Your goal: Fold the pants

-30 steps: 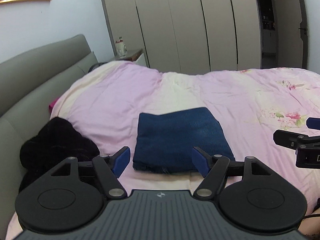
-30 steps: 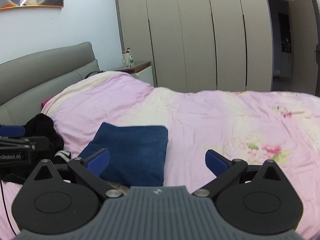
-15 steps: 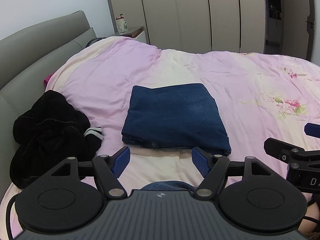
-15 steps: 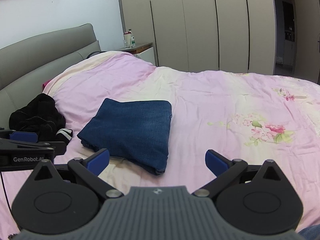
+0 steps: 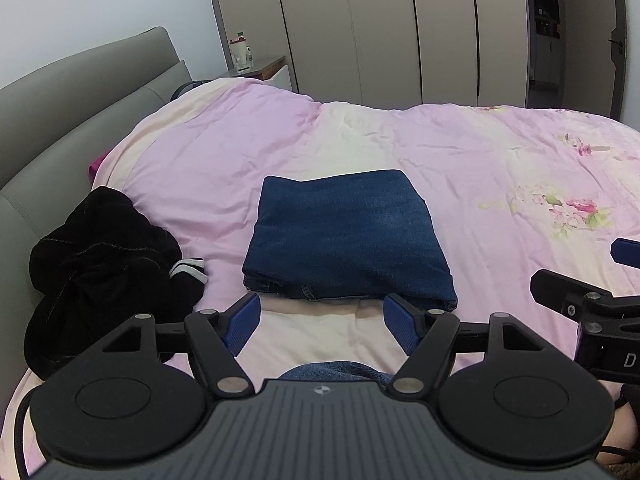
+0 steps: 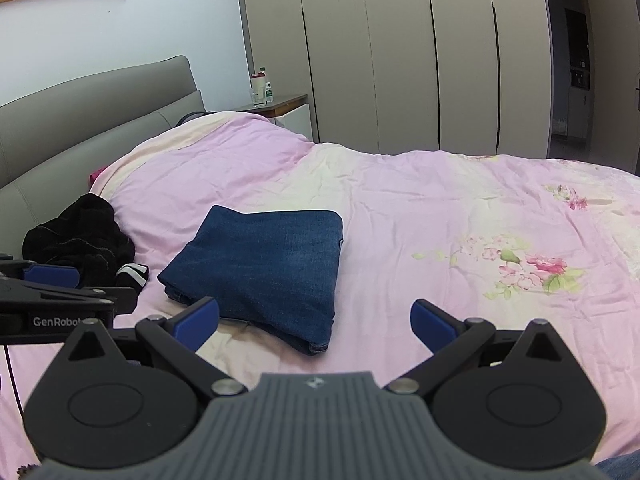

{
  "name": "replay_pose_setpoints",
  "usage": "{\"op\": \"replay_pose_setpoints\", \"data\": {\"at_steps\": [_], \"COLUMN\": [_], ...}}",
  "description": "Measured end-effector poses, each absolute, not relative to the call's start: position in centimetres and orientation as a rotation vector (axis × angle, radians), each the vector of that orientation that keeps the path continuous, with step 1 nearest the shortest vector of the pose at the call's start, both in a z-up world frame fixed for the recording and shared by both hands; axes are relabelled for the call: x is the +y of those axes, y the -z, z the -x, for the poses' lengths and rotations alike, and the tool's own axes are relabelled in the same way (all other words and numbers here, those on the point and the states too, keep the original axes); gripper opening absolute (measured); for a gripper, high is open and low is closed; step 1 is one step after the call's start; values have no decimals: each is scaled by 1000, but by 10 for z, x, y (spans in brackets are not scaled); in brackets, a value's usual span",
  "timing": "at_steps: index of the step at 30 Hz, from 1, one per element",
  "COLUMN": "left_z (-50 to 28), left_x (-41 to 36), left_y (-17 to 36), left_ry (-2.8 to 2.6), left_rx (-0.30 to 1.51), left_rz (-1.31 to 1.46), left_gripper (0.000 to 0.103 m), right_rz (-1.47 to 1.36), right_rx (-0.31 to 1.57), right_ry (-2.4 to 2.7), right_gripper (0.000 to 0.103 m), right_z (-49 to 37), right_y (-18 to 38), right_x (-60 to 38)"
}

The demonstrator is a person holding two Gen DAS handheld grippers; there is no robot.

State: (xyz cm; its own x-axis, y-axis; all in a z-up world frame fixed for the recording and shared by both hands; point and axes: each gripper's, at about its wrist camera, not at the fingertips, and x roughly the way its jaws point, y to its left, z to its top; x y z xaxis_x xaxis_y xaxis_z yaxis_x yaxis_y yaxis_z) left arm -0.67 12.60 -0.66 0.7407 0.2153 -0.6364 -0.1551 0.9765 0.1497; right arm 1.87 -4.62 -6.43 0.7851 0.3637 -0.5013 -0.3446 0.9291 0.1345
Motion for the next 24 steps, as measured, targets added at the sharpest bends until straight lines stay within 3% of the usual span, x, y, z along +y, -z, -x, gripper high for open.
{"op": "replay_pose_setpoints", "data": {"at_steps": [24], "left_z": [7], "left_x": [126], "left_y": [3], "left_ry": [-203], "left_rx": [703], "left_rz": [-104], "left_gripper": [83], "right_rz": [-40], "right_rx": [544], "right_ry": [-384], "right_gripper": [98], "right_z": [-19], "right_y": [64], "right_x": [-46]}}
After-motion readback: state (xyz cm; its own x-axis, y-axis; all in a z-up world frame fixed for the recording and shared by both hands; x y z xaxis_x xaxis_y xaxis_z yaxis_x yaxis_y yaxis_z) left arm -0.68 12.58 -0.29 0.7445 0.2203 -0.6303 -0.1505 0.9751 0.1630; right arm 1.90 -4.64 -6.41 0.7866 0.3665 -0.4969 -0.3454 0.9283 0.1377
